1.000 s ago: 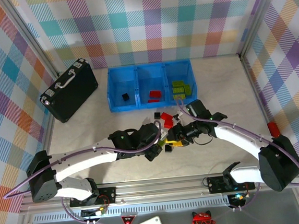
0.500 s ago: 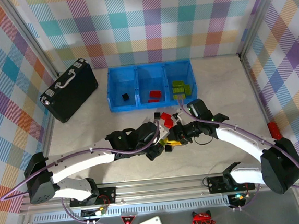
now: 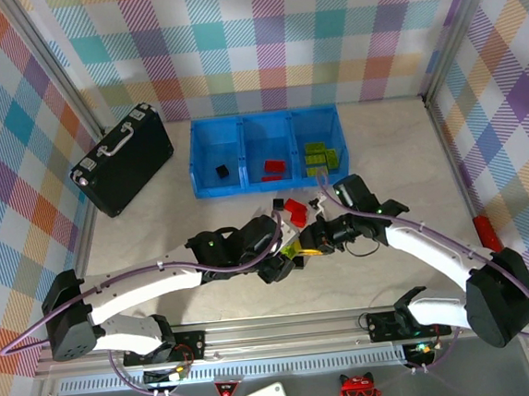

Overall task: Sort the legos into containers by color
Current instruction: Place the lego in the container.

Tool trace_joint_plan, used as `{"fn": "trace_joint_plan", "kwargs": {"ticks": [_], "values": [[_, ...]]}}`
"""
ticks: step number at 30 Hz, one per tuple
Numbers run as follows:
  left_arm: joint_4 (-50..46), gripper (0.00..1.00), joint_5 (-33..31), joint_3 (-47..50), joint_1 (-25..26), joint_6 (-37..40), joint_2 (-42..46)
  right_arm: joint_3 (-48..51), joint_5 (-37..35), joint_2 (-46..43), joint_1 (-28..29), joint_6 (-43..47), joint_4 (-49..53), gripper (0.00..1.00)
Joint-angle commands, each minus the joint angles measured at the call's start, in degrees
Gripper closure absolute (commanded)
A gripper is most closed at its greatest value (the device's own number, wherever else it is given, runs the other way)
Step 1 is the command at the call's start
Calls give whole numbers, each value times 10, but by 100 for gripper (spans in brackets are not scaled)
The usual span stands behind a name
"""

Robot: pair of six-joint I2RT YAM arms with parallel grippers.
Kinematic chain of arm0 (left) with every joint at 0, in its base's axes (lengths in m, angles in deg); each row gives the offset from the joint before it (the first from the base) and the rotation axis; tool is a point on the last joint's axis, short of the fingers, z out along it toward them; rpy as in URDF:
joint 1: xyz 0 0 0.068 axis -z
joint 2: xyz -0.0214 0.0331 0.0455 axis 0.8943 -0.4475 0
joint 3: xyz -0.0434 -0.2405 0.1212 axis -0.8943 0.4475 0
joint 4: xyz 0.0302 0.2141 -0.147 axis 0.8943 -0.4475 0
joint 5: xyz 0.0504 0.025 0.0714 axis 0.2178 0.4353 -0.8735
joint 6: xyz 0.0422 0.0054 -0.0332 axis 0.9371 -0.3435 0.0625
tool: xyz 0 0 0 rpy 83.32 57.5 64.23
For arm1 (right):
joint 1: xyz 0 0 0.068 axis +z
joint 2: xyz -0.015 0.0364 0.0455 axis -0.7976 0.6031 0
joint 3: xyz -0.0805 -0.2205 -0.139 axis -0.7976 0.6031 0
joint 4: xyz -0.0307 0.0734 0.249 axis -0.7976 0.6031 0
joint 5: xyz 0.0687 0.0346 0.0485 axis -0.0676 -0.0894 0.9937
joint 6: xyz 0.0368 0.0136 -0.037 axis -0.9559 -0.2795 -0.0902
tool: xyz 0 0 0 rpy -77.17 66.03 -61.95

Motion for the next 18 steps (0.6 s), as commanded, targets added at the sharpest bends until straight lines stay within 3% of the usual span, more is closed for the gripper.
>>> {"fn": "trace_joint_plan", "kwargs": {"ticks": [1, 9, 18], "values": [[-4, 47, -14, 13, 6, 1, 22, -49, -63, -4, -19, 54, 70, 82], [-16, 47, -60, 26, 6, -15, 32, -176, -224, 57, -85, 121, 164, 80], [-34, 47, -94, 29, 6, -34, 27, -365, -370, 215, -133, 174, 190, 79]]}}
